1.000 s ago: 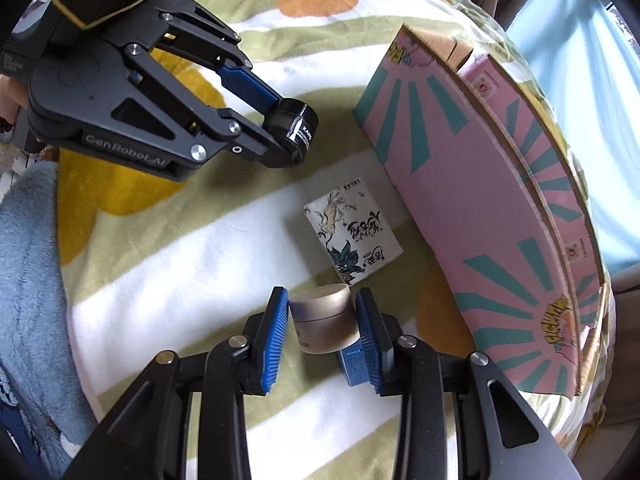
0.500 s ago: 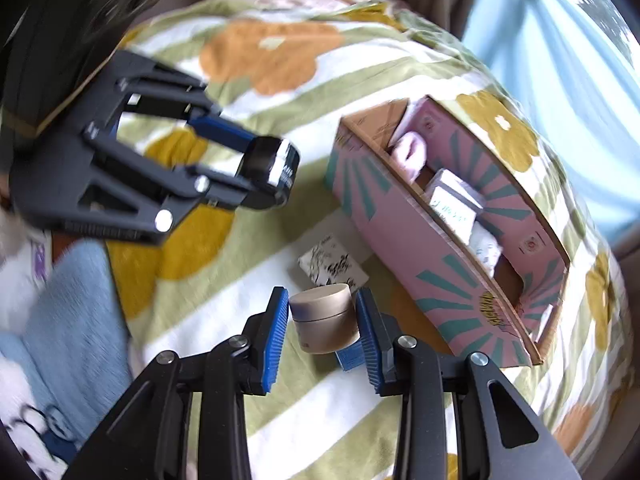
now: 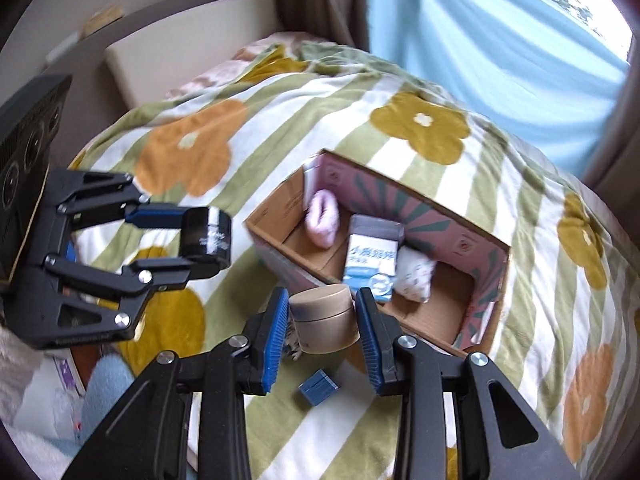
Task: Organize objects
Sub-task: 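Carry the cap and tin over the pink box and open both tools inside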
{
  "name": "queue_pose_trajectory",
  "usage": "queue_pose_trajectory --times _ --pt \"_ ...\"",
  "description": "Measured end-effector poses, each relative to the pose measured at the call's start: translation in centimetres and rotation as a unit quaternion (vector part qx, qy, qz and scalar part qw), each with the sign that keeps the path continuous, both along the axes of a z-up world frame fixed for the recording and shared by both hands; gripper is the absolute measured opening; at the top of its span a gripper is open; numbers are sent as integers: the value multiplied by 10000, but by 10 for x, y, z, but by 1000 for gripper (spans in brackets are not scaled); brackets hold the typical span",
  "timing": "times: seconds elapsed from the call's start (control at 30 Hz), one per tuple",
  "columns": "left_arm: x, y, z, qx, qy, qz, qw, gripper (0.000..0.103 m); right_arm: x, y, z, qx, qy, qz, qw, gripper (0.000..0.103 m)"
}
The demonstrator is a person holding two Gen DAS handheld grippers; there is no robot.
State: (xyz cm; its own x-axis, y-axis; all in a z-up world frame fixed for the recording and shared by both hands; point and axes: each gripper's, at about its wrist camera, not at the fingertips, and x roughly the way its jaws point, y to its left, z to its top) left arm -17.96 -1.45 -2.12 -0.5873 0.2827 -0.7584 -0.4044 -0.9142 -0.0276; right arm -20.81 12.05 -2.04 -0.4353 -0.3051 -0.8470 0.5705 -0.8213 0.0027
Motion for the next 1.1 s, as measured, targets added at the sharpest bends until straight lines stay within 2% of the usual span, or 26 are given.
queue_pose_trajectory --times 0.17,0.53,0.77,0.87,1.1 --pt "-36 -1 -9 -28 -108 208 9997 31 -36 18 -8 -79 -215 -742 9970 32" --pt "-105 4 -79 -240 -599 564 9963 31 -95 52 -84 -48 -743 -1692 9828 32" --pt "-121 1 -115 -194 -913 634 9936 31 -107 65 -110 35 -838 -1849 9792 32" --pt "-124 3 -121 -216 -957 609 9933 31 -109 67 -113 104 -819 -1862 9790 32" --pt "-128 6 -125 -163 -1064 624 9922 31 -110 72 -116 -101 -903 -1883 9779 32"
